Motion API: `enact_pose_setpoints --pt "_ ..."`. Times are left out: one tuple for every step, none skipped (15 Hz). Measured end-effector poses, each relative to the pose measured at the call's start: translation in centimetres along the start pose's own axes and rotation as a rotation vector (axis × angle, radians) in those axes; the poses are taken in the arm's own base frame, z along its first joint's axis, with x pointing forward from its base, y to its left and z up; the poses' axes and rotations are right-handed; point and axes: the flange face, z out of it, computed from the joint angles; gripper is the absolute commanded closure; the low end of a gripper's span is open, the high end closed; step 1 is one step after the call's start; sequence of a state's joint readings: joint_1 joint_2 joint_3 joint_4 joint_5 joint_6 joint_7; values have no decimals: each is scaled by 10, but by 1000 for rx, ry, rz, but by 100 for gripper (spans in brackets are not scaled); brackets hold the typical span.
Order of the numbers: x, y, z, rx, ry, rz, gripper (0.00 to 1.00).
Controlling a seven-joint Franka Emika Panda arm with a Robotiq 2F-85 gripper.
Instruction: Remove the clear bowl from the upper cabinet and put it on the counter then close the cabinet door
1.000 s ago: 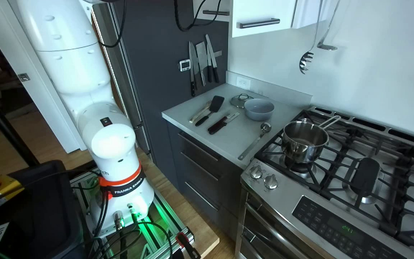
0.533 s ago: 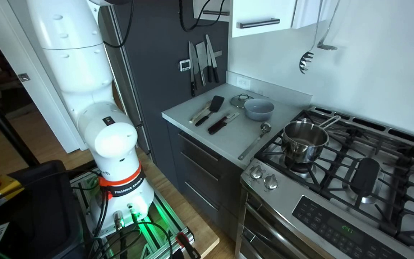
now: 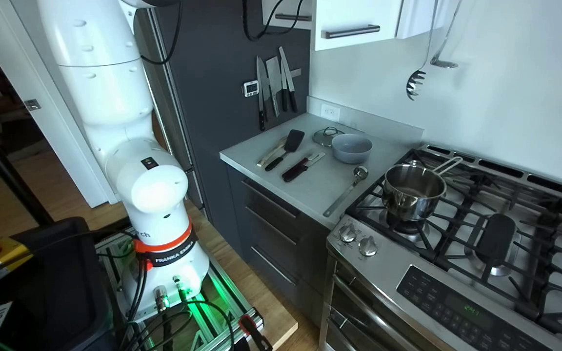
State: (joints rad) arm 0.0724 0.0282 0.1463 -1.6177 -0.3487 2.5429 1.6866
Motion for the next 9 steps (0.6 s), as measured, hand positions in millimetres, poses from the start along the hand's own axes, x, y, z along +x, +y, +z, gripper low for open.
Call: enact_pose_setpoints --pt "-1 -1 -1 2 -1 -1 98" --pt "-2 -2 -4 6 -2 -2 98" --pt "-3 -2 -7 9 -2 -6 98" --pt "-4 -3 -10 12 -3 -10 98" --pt "-5 -2 -15 11 -2 -15 98" --pt "-5 -1 -20 4 -1 -20 98" --pt "-6 0 -26 -5 2 -26 98" --pt "-7 3 -32 -18 4 -33 98" --pt "-7 7 -39 -31 6 -39 98"
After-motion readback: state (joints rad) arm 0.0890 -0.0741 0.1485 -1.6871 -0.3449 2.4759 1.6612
